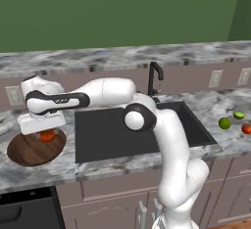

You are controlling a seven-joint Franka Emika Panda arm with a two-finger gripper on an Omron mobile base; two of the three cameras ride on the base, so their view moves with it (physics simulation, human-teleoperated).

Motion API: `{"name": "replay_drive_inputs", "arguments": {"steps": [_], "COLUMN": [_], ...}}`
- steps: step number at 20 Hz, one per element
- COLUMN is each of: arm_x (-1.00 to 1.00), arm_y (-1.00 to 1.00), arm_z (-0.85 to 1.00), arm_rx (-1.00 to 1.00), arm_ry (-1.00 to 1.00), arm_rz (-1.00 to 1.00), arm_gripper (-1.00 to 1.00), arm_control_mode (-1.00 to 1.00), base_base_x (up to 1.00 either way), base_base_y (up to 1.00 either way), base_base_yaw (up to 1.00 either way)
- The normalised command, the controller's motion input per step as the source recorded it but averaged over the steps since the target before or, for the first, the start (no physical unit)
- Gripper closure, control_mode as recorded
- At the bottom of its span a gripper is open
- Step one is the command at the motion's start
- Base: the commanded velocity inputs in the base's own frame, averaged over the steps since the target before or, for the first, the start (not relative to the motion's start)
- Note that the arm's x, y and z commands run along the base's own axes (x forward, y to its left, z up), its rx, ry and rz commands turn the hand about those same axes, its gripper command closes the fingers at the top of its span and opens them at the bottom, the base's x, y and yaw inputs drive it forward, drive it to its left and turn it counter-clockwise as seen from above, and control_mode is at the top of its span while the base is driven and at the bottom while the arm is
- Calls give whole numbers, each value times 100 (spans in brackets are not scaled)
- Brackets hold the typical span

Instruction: There is a mixed pile of frozen fruits and vegetables on the counter. Locate all the frozen vegetables and place the items in a bowl on the counter. Take all the frozen fruits and defrost them in a running sink.

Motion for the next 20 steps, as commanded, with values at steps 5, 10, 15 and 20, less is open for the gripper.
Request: {"name": "replay_drive_inputs", "arguments": {"steps": [5,10,15,20], "arm_x": [25,26,28,16], "arm_y": [31,20,10,12], "arm_z": [-39,-43,-40,-34], "arm_rx": [0,0,0,0], "arm_ry": [0,0,2,6], "arm_rz": [0,0,1,0], "arm_gripper": [100,100,100,100], "arm_control_mode": [-100,-100,-100,-100], "base_base_x": [0,0,0,0], "base_base_y": [0,0,0,0], "base_base_yaw": [0,0,0,0]}}
